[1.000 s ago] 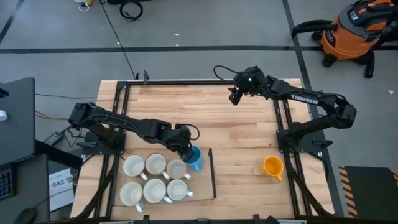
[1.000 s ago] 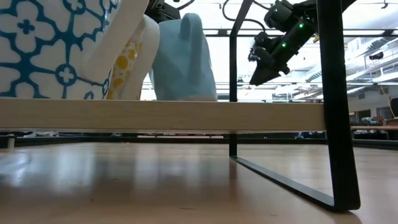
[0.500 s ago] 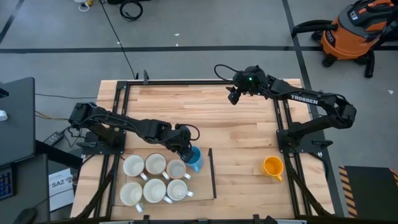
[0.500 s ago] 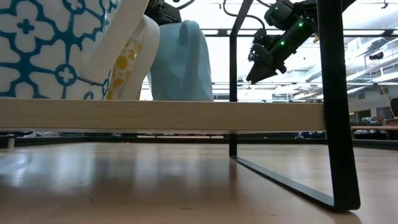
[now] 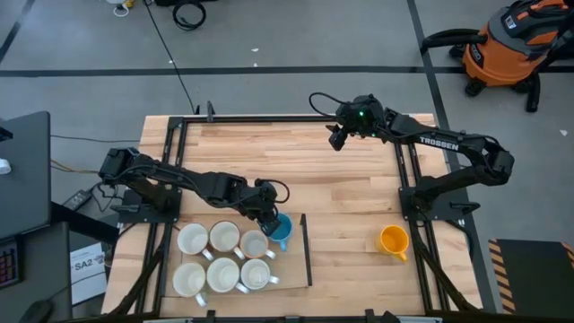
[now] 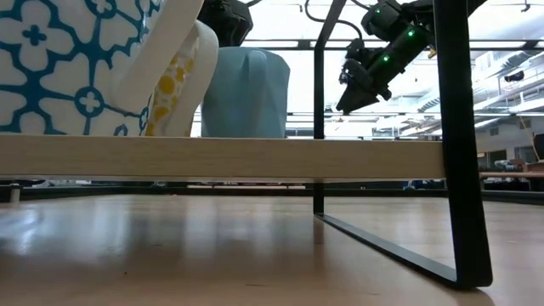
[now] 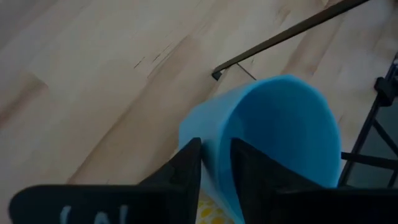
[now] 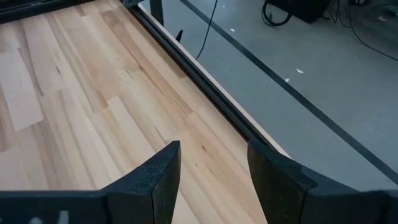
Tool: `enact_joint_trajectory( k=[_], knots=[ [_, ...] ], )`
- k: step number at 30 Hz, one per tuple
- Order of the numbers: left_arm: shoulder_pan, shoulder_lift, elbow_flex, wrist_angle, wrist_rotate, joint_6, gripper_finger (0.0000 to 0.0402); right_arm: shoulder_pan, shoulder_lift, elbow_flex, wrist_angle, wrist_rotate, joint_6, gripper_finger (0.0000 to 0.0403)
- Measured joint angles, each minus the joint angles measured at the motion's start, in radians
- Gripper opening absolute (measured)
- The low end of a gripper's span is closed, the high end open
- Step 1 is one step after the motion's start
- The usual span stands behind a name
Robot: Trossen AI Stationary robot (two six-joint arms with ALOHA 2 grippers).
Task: Place coffee mugs
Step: Put the blue mug on the shelf, then put the yellow mug on the shelf
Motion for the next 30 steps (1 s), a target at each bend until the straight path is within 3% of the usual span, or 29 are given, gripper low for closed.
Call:
enact_joint_trajectory(
  k=[18,30],
  knots=[
    [0.012,-0.021,0.0,0.032,0.009,0.094,0.0155,0.0,0.0,0.0,0.0,-0.004,0.0,0.0191],
    [0.06,-0.181,0.0,0.019,0.001,0.246,0.0156,0.001,0.0,0.001,0.0,-0.143,0.028,0.0191]
  ],
)
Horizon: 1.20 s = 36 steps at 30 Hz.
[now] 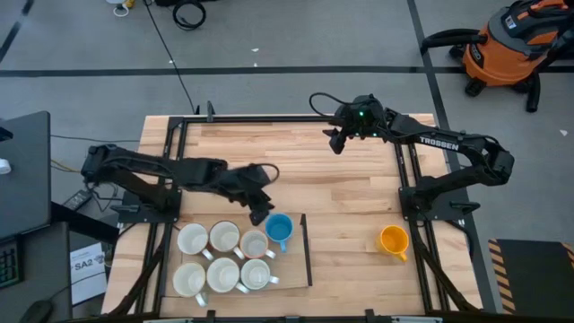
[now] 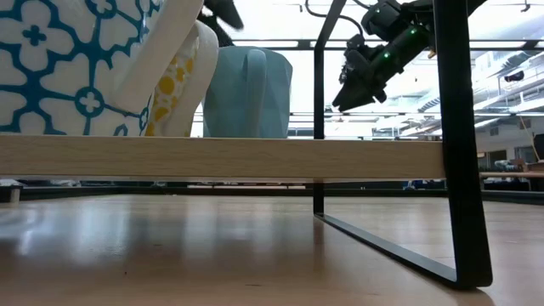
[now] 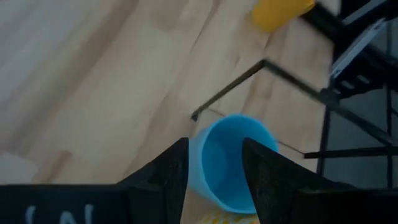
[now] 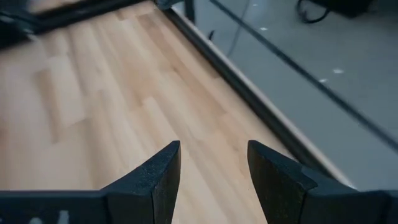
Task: Place coffee mugs
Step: Put the yellow mug on the shelf
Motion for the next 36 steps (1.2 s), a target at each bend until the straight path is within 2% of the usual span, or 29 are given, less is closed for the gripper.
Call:
enact_joint_trajectory(
  k=[8,11,14,18,23,27,31,36],
  knots=[
    [0.059,-0.218,0.001,-0.018,-0.003,0.273,0.0156,0.051,-0.018,0.0,0.0,-0.221,0.176,0.0191],
    [0.079,-0.307,0.001,-0.08,-0.007,0.382,0.0156,0.104,-0.049,0.011,-0.021,-0.246,0.247,0.0191],
    [0.091,-0.398,-0.013,-0.151,-0.008,0.462,0.0156,0.171,-0.085,0.073,-0.127,-0.243,0.298,0.0191],
    [0.092,-0.54,-0.102,-0.145,-0.008,0.539,0.0156,0.284,-0.126,0.182,-0.291,-0.142,0.367,0.0191],
    [0.092,-0.74,-0.275,-0.085,-0.007,0.538,0.0156,0.454,-0.15,0.302,-0.476,0.012,0.509,0.0191],
    [0.092,-0.89,-0.393,-0.025,-0.006,0.52,0.0156,0.594,-0.151,0.349,-0.586,0.101,0.643,0.0191],
    [0.092,-0.995,-0.47,0.035,-0.006,0.507,0.0156,0.733,-0.146,0.349,-0.665,0.148,0.807,0.0191],
    [0.092,-1.053,-0.504,0.048,-0.006,0.485,0.0156,0.905,-0.119,0.349,-0.815,0.16,1.071,0.0191]
  ],
)
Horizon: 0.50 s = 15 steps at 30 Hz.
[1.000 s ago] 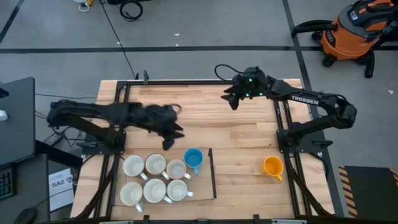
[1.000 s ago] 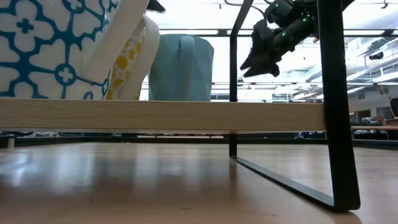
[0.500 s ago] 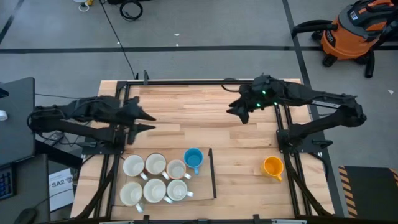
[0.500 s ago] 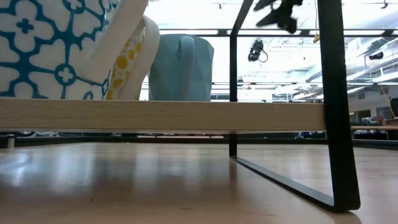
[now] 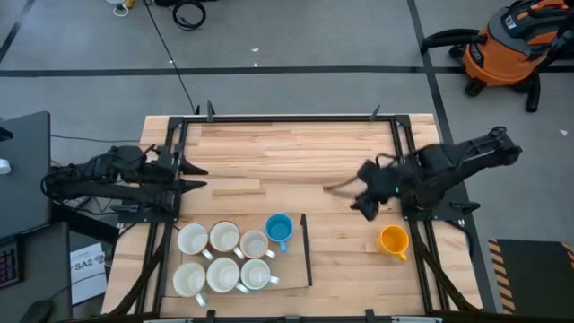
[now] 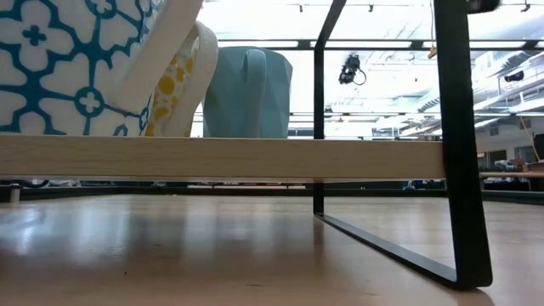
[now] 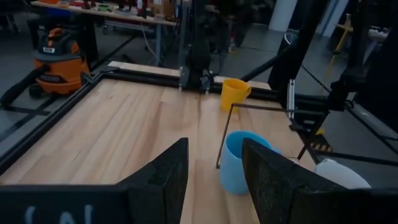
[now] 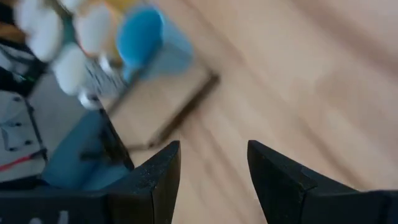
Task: Place coffee mugs
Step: Put the yellow mug on the shelf
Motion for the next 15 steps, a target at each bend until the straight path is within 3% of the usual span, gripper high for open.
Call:
enact_joint_trajectory(
  k=[8,15],
  knots=[
    [0.0,0.002,-0.003,-0.004,0.0,-0.02,0.0156,0.221,0.09,0.0,-0.166,-0.002,0.335,0.0191],
    [0.0,0.002,-0.003,-0.003,0.0,-0.021,0.0156,0.323,0.182,0.0,-0.278,-0.006,0.504,0.0191]
  ],
)
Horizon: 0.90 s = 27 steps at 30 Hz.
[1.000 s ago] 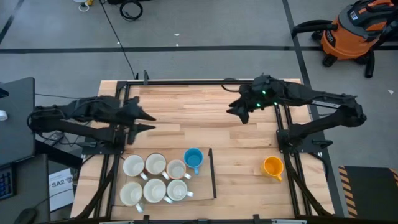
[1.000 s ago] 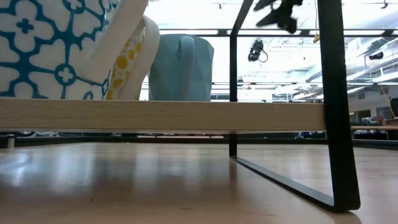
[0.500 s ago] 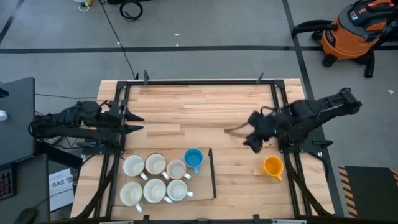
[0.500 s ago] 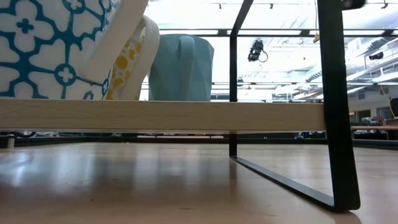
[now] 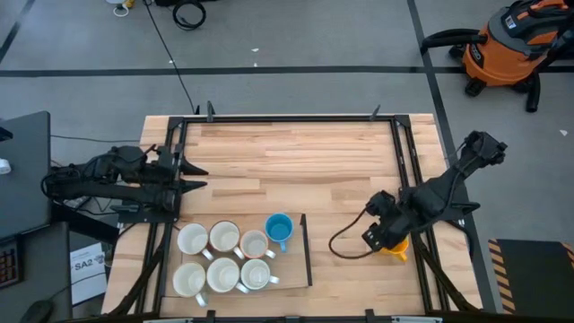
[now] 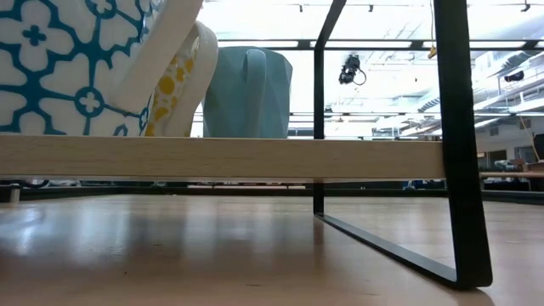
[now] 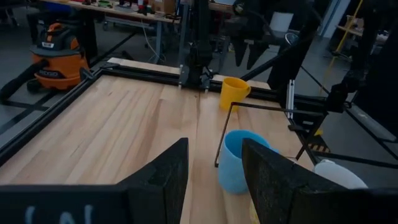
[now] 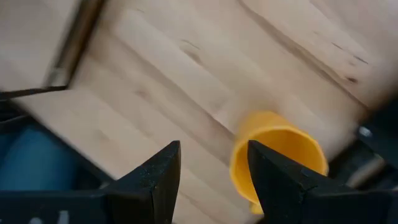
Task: Place coffee mugs
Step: Put the yellow mug on the shelf
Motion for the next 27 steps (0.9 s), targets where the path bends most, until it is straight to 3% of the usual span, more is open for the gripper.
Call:
enact_joint_trajectory(
  k=[8,27],
  knots=[
    [0.0,0.0,0.0,0.0,0.0,-0.023,0.0156,0.047,0.099,0.0,-0.086,-0.037,0.1,0.0191],
    [0.0,0.0,0.0,-0.001,0.0,-0.023,0.0156,0.055,0.3,0.0,-0.088,-0.083,0.095,0.0191]
  ],
)
